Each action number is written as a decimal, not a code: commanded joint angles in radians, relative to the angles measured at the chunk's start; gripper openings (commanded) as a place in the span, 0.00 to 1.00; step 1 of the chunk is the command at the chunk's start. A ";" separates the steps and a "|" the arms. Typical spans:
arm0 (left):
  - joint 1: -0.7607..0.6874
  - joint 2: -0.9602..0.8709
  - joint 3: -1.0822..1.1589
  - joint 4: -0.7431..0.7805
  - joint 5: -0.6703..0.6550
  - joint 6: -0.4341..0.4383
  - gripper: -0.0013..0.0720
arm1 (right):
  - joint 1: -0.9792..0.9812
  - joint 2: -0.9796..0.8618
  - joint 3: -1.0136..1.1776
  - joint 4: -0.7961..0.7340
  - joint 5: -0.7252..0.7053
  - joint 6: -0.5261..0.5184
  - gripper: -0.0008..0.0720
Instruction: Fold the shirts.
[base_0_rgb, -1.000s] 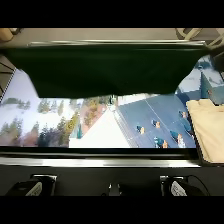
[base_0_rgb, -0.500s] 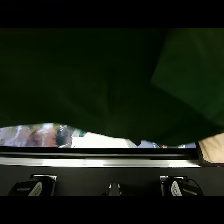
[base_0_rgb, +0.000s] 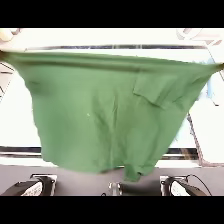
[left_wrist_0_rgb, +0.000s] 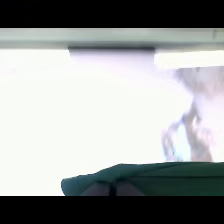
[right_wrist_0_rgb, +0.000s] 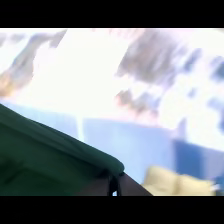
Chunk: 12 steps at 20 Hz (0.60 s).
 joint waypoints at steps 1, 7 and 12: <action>0.003 -0.246 -0.098 0.019 -0.046 0.022 0.05 | 0.045 -0.304 -0.015 -0.002 0.075 0.038 0.03; 0.001 -0.623 -0.076 0.007 0.112 0.022 0.05 | 0.213 -0.665 -0.014 -0.009 -0.258 0.096 0.03; 0.001 -0.703 -0.035 -0.056 0.242 0.024 0.05 | 0.217 -0.702 -0.010 0.044 -0.415 0.094 0.04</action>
